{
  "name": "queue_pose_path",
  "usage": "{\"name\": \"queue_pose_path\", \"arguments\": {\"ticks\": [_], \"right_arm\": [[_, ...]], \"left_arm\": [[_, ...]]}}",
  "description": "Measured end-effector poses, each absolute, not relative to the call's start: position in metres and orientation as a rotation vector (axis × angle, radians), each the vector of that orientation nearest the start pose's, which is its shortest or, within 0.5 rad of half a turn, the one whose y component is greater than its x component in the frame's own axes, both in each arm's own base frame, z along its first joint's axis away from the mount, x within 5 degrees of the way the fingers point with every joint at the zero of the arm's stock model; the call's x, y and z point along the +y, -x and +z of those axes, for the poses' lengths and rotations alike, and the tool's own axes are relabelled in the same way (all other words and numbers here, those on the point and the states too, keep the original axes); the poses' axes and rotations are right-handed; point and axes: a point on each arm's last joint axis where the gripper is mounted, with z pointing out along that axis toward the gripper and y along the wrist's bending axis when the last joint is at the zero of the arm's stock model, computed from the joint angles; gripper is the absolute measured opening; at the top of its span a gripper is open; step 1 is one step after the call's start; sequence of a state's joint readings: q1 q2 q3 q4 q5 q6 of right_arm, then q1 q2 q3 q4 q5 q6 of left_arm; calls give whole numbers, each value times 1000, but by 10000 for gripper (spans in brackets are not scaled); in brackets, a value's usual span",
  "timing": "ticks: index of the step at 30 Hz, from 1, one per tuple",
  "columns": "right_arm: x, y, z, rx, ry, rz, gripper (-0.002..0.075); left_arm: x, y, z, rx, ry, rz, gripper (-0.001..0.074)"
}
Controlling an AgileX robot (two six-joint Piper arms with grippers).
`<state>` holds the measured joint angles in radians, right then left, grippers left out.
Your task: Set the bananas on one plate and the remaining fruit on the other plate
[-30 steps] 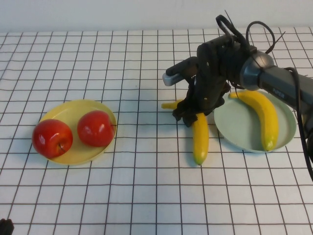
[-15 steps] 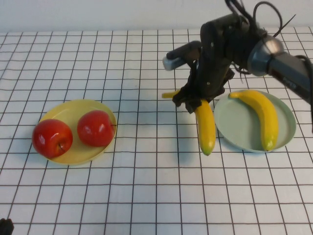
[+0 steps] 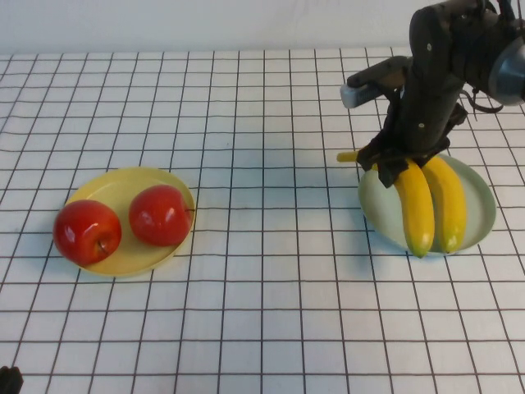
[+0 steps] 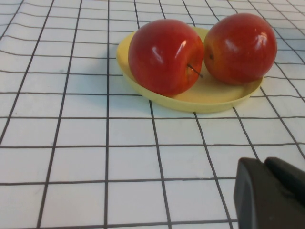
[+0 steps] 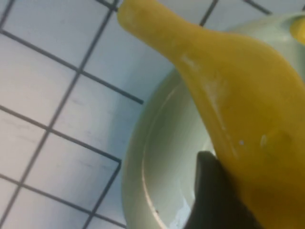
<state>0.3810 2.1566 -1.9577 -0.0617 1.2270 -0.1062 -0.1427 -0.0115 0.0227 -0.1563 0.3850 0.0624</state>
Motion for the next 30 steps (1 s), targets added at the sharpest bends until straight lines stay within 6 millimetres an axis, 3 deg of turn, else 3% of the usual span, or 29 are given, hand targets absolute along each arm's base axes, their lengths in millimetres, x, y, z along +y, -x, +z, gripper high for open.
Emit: {"name": "queue_pose_path", "arguments": {"ticks": [5,10,13,16,18,23,26,30], "right_arm": [[150,-429,216,2876,696,-50,333],[142,-429,205,2888,679,-57,461],[143,-430,213,2845,670,-49,487],[142,-427,239,2760,633,-31,482],[141,-421,266,2686,594,-1,430],[131,-376,341,2404,486,133,103],[122,-336,363,2214,394,230,19],[105,-285,369,1950,275,318,-6]], "left_arm": [[-13,-51,172,1878,-97,-210,-1],[-13,-51,172,1878,-97,-210,-1],[-13,-51,172,1878,-97,-210,-1],[-13,-51,172,1878,-97,-210,-1],[-13,-51,172,1878,-97,-210,-1],[-13,-51,172,1878,-97,-210,-1],[-13,-51,172,1878,-97,-210,-1],[-13,-51,172,1878,-97,-210,-1]]}}
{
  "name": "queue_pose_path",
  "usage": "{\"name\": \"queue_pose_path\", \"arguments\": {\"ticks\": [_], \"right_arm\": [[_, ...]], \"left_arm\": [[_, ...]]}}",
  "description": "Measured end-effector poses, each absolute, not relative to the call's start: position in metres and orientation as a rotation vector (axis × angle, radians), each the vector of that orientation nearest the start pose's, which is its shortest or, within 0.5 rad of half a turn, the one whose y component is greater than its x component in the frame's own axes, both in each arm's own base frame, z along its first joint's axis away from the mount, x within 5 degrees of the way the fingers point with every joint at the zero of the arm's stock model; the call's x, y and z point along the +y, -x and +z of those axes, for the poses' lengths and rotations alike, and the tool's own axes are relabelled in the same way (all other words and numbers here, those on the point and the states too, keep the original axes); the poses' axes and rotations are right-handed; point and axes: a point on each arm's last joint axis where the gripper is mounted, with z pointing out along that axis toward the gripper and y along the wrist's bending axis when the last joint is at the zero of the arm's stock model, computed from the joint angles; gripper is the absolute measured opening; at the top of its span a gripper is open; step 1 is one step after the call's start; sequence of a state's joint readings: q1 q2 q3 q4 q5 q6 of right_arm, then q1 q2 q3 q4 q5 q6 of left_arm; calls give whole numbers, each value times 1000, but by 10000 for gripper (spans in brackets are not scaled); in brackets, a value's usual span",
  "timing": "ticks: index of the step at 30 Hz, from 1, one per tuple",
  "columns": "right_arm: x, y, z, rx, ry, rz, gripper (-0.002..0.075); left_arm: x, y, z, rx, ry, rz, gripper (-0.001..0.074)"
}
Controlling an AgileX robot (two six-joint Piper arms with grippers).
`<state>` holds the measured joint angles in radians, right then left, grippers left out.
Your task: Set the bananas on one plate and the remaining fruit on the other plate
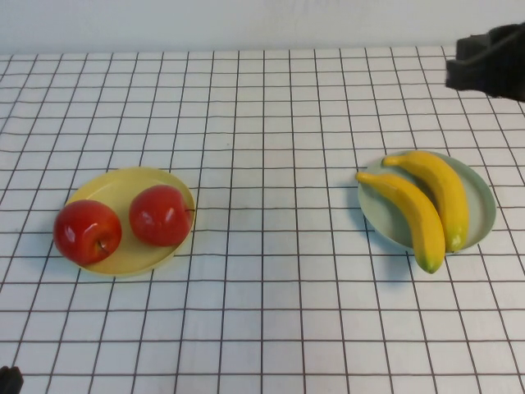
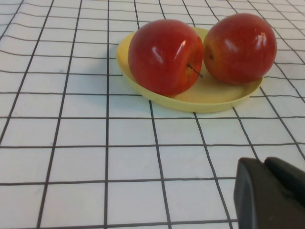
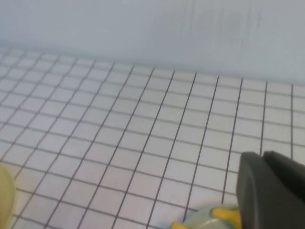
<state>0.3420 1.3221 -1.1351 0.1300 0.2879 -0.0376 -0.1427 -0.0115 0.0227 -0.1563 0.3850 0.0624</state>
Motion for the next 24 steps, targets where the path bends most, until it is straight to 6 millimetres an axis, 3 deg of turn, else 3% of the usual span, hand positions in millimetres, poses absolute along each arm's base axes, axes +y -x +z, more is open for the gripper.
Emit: {"name": "queue_pose_path", "arguments": {"ticks": [5,10,19,24], "right_arm": [[82,-228,364,1801,226,332,-13],[65,-190,348,1808,229,306,-13],[38,-112,281,1702,281,237,-13],[31,-91,244,1718,243,270,-14]], "left_arm": [[-13,-51,172,1878,-97,-210,-1],[-13,-51,172,1878,-97,-210,-1],[-13,-51,172,1878,-97,-210,-1],[-13,-51,172,1878,-97,-210,-1]]}}
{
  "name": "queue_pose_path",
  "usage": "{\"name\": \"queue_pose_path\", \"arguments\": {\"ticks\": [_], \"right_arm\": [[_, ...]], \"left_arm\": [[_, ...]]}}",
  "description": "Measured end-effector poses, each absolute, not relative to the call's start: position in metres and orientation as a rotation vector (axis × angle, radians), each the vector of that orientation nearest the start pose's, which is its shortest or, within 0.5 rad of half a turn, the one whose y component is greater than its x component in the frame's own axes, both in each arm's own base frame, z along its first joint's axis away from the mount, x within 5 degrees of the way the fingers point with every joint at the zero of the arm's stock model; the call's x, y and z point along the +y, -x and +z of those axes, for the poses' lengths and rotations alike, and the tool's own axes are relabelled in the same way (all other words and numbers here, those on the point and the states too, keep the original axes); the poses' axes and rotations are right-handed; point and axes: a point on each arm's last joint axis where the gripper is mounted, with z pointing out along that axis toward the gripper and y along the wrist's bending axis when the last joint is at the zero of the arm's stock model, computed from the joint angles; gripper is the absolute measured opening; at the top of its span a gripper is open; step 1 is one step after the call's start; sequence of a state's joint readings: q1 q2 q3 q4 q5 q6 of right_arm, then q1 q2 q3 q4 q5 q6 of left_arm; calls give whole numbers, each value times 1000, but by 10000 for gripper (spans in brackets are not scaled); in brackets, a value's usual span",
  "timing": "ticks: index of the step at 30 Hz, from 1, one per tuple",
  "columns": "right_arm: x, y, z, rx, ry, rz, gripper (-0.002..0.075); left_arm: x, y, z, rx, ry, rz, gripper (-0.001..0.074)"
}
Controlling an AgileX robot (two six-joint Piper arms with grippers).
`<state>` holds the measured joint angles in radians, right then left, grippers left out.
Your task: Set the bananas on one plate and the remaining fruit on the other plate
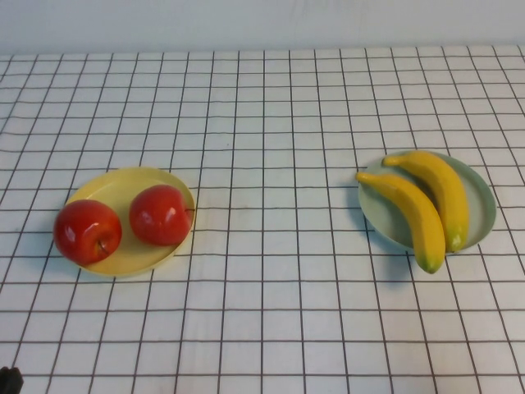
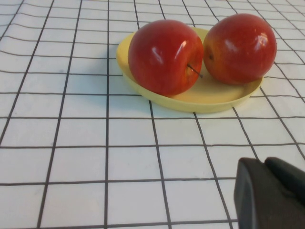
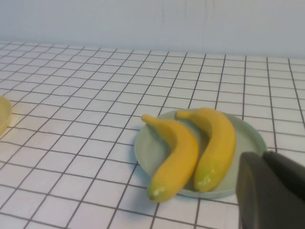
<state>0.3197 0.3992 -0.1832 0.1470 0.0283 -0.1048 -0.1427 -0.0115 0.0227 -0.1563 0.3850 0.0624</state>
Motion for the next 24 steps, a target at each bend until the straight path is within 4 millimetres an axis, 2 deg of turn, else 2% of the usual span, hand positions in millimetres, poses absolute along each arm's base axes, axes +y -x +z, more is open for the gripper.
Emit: {"name": "queue_pose_path", "arguments": {"ticks": [3,7,14,19,24], "right_arm": [[25,-80,225,1689,174,297,-14],[13,-70,203,1624,49,247,-14],[6,-57,194,1632,-33,156,-14],[2,-56,185,1724,-78,73,-14],[3,-53,173,1854,-81,69,-14]], "left_arm": [[-13,-51,172,1878,-97,-210,-1],[-13,-51,172,1878,-97,-210,-1],[-13,-51,172,1878,-97,-210,-1],[-13,-51,172,1878,-97,-210,-1],[-13,-51,172,1878,-97,-210,-1]]}}
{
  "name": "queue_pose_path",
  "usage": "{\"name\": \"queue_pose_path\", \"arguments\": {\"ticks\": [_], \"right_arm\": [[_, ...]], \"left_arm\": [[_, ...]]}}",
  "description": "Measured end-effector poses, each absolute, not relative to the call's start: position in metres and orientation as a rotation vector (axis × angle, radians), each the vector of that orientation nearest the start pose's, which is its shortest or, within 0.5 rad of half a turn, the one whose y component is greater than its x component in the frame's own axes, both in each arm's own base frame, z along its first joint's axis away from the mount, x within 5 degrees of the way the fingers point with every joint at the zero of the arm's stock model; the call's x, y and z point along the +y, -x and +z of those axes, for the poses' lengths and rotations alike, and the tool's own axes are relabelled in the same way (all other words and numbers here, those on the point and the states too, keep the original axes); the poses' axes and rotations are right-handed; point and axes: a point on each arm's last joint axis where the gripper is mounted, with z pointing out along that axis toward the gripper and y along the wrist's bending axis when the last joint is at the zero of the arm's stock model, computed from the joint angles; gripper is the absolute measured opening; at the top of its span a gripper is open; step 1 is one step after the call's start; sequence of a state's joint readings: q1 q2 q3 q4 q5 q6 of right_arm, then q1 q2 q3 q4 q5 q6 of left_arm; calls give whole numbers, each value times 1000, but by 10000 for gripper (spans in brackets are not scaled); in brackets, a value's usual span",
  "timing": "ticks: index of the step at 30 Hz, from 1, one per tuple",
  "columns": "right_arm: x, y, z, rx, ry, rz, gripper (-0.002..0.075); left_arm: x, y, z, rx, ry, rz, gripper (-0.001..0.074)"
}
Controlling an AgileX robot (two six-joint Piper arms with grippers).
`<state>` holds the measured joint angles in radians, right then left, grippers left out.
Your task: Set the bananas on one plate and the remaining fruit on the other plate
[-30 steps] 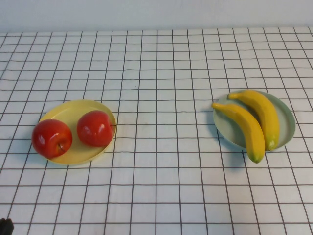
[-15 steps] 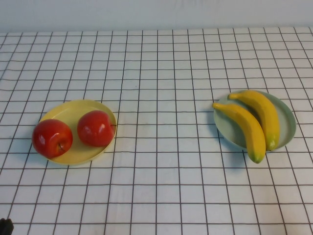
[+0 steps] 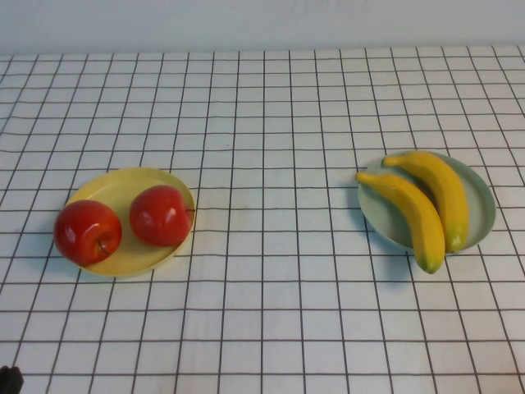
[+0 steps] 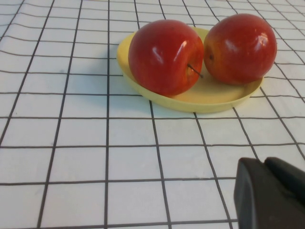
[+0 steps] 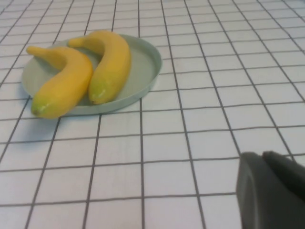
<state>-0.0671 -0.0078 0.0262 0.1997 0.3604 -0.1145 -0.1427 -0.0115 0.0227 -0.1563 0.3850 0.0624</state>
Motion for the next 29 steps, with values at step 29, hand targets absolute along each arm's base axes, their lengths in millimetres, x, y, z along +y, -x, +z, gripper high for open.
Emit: {"name": "queue_pose_path", "arguments": {"ticks": [29], "right_arm": [[12,-52,171,1881,-139,261,-15]], "left_arm": [[-13,-51,172,1878,-97,-210,-1]]}}
